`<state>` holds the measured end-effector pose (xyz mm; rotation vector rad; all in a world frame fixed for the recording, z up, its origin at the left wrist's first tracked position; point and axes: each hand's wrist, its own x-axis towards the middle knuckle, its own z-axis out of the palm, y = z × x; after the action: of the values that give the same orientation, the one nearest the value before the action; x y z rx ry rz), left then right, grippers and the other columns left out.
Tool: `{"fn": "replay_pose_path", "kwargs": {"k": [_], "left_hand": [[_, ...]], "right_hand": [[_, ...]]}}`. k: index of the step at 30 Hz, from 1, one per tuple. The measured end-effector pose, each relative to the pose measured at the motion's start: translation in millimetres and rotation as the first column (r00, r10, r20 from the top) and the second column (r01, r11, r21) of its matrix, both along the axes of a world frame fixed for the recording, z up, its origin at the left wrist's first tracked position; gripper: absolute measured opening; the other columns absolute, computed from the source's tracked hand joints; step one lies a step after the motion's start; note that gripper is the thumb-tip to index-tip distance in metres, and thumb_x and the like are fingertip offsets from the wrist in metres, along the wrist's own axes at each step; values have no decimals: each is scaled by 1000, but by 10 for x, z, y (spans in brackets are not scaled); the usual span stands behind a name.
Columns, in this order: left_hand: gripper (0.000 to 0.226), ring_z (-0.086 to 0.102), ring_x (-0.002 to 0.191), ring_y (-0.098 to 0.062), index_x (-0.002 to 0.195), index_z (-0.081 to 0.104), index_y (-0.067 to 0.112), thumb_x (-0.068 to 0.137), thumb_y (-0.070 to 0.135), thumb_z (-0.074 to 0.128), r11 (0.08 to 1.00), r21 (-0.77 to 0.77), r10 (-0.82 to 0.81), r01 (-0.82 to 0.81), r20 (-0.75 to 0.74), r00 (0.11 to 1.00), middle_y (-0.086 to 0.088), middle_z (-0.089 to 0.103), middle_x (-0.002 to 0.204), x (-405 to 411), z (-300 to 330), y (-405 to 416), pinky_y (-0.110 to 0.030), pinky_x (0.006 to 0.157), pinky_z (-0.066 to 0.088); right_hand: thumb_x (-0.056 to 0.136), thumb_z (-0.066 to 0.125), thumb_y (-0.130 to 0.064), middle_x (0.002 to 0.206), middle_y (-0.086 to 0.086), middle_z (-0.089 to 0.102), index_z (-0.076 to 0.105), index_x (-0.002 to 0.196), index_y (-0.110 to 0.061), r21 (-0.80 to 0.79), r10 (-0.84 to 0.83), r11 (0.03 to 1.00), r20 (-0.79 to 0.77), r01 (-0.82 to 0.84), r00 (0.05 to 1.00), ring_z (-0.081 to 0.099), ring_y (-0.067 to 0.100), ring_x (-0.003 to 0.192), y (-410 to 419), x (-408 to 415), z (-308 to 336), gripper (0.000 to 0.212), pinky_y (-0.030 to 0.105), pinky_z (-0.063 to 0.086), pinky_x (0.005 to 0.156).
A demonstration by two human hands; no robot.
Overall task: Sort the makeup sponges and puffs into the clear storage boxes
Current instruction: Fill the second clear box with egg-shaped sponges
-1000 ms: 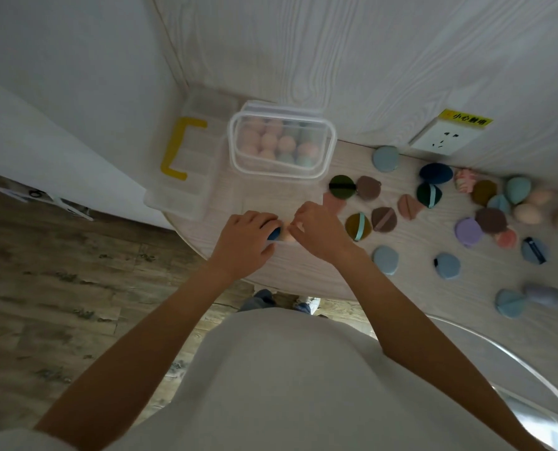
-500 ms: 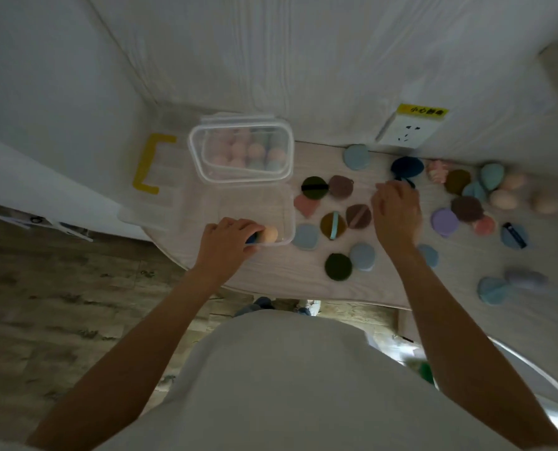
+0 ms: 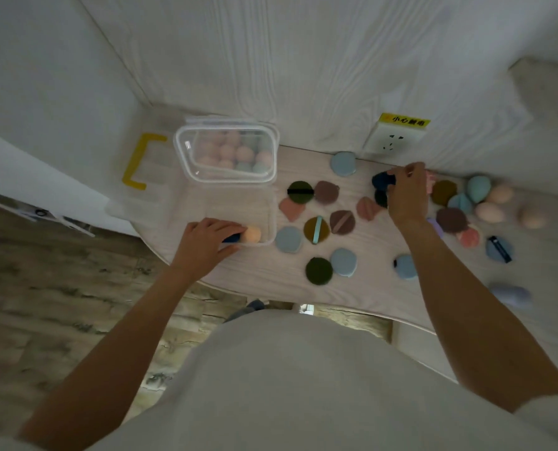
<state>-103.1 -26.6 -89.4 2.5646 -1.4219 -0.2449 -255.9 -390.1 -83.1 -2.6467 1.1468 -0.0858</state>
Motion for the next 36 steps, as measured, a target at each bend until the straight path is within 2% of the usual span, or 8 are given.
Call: {"fn": "replay_pose_path", "kwargs": {"k": [4,8,14,17,20,25,32,36], "left_hand": [[33,61,93,-25,113,63,25,81,34,65,1000,-21,-2,2,7,1000,5,67,108,-7,-15,-1,-37,72,41],[46,57,107,-24,117,59,22,74,23,74,999,-36,-17,17,15,1000,3,64,116,-43,-1,-29,-40,74,42],[55,58,105,-25,124,47,24,75,21,73,995,-1,-101,101,63,993,-4,65,109,-26,20,-47,-40,71,40],[51,59,99,-28,124,55,22,76,23,72,981,23,-192,190,129,973,-3,64,112,15,34,-69,-40,65,41],[44,58,102,-29,119,59,16,78,27,71,974,37,-229,226,147,962,-3,62,119,84,0,-81,-39,62,39],[34,59,94,-23,117,57,21,86,36,58,972,10,-236,236,82,968,0,66,103,146,-76,-69,-35,62,32],[36,60,74,-19,93,65,19,85,43,39,986,-6,-164,168,172,971,5,67,82,143,-74,-35,-31,59,23],[21,60,72,-19,93,65,20,82,36,57,984,-32,-167,177,204,965,5,66,78,128,-102,-41,-31,58,26]], "right_hand": [[85,54,2,134,24,42,54,114,-6,-150,66,986,-97,-80,993,32,42,125,17,-85,18,30,46,27,101],[83,57,-2,111,23,59,57,107,-1,-213,124,969,-32,-128,992,48,43,106,440,-131,229,23,45,39,83],[81,67,-11,114,11,53,51,115,-8,291,141,918,399,-271,906,53,16,88,1518,118,473,37,27,49,70],[80,68,-12,116,13,51,54,117,-9,330,233,860,425,-390,875,56,21,95,1796,332,380,40,33,53,77],[84,63,-11,123,16,46,53,120,-8,266,384,848,287,-458,878,53,27,101,1933,560,303,38,38,51,81],[91,43,-1,135,16,40,43,124,-5,12,602,788,-230,-616,765,54,26,103,2019,763,323,33,29,39,75],[88,50,-2,95,5,58,60,94,-11,33,648,732,-344,-681,679,54,23,92,2072,860,288,15,29,35,67],[90,52,-16,90,1,68,68,97,-19,155,722,676,-333,-721,606,60,21,85,1879,898,230,18,35,45,79]]}}
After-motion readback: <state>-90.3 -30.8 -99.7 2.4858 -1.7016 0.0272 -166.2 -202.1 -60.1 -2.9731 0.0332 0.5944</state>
